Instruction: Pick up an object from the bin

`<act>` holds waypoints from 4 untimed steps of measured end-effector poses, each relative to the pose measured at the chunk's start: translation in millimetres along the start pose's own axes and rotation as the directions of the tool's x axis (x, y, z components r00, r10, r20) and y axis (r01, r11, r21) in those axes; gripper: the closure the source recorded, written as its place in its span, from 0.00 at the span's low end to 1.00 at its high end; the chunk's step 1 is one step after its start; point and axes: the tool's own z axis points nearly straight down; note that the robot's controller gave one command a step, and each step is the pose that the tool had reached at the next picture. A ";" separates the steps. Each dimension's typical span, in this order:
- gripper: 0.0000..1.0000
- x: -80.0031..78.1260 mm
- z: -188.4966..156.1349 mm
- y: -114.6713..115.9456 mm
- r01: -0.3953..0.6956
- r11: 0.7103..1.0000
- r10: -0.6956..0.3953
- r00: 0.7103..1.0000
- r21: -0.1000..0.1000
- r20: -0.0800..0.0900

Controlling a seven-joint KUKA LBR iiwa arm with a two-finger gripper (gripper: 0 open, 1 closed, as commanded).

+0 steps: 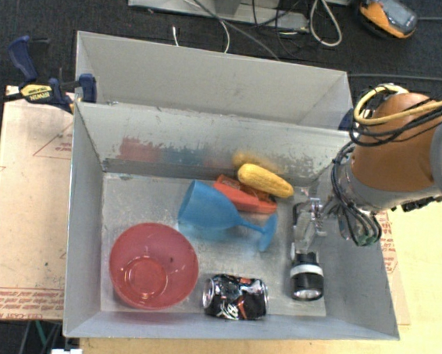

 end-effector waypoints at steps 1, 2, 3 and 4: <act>1.00 0.0 0.0 0.2 0.000 1.000 0.000 1.000 0.000 0.000; 1.00 35.5 67.9 21.1 0.016 1.000 -0.016 1.000 -0.002 -0.006; 1.00 21.8 57.0 39.0 0.092 0.996 -0.092 0.996 0.002 0.015; 1.00 38.5 96.9 53.7 0.015 1.000 -0.015 1.000 -0.001 0.001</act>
Offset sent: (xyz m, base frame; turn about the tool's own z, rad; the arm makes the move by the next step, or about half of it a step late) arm -0.0334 0.0197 -0.0644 -0.0132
